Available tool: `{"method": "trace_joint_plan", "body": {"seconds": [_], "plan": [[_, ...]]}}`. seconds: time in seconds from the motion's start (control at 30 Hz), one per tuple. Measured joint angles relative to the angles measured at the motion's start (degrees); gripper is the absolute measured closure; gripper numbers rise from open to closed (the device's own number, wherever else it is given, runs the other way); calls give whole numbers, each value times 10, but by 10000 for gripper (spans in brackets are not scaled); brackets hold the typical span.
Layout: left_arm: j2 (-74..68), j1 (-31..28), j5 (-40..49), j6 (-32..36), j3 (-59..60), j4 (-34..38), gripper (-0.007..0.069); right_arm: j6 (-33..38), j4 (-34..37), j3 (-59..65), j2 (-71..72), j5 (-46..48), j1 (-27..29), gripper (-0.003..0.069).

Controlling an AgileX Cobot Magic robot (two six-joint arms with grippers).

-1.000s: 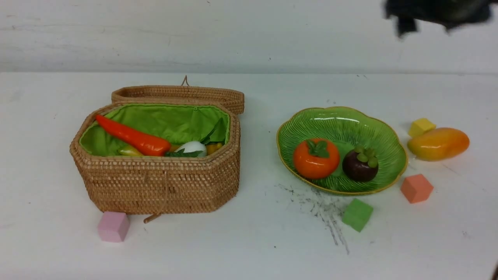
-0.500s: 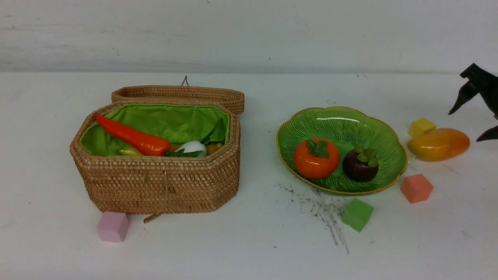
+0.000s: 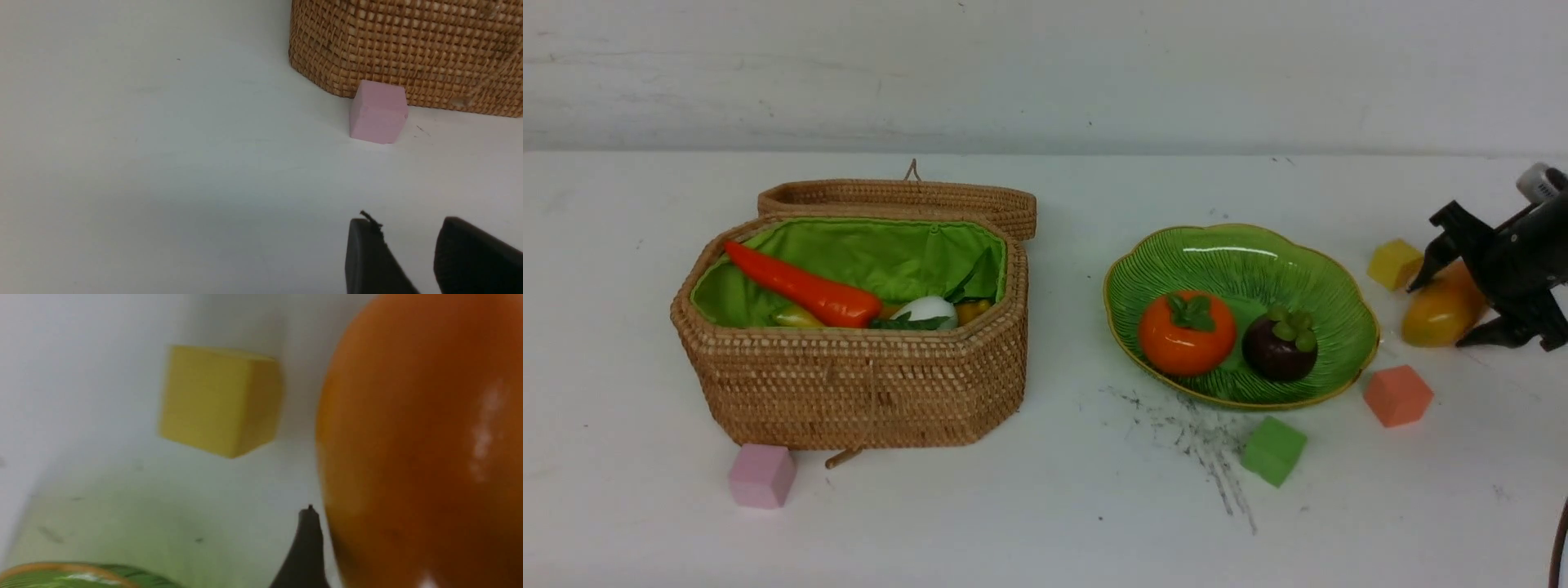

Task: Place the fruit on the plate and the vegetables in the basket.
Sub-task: Use the right arm to grab a mango and put it into the right plate

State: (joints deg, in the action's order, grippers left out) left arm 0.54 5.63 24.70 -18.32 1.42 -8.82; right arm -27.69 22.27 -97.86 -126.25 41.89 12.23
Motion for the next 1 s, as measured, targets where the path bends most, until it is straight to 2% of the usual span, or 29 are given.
{"method": "trace_joint_plan", "body": {"seconds": [0.23,0.33,0.63,0.73,0.9,1.0], "plan": [[0,0,0,0,0,0,386,9,-2,-1,-3,-4,0,74],[0,0,0,0,0,0,386,49,0,-1,-3,8,0,137],[0,0,0,0,0,0,386,152,0,2,44,43,-1,138],[0,0,0,0,0,0,386,214,5,3,98,45,-18,138],[0,0,0,0,0,0,386,407,63,3,142,37,-90,138],[0,0,0,0,0,0,386,462,87,3,135,16,-129,138]]}}
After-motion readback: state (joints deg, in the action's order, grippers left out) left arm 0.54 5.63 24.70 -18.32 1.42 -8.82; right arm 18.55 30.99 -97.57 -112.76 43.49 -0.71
